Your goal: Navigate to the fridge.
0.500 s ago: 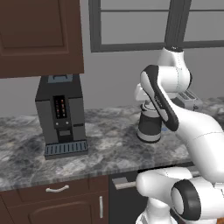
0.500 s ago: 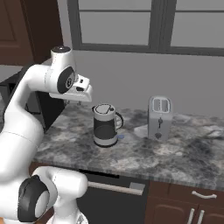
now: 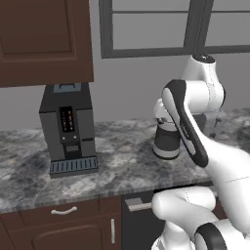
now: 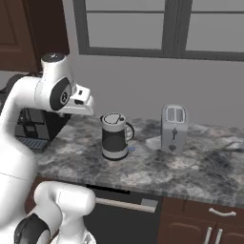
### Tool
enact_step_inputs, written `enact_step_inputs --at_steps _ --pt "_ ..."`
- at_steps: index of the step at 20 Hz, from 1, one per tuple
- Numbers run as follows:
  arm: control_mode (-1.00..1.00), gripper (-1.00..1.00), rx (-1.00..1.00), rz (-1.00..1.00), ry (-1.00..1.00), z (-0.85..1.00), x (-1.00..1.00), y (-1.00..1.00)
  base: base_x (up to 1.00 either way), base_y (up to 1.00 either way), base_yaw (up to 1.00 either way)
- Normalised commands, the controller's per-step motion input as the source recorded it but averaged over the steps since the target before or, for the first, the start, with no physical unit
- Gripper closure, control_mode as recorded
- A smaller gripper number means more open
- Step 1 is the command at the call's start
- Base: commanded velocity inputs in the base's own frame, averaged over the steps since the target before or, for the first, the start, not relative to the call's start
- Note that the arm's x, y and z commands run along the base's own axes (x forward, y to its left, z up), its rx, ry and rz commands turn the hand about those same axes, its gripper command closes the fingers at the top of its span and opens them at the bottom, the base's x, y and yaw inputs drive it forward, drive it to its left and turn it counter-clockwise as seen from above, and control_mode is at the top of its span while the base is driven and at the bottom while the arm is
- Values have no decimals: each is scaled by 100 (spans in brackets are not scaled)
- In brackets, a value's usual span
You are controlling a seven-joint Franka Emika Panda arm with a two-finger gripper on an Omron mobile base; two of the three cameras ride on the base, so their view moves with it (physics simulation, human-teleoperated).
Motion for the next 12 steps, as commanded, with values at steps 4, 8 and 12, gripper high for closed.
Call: enact_step_inputs --at_steps 4,8,12 --pt "100 -100 -1 2 -3 0 -23 6 -70 20 5" --pt "100 -100 0 0 0 0 0 0 -88 6 0" --pt "100 -100 0 0 0 0 0 0 -23 -19 -52"
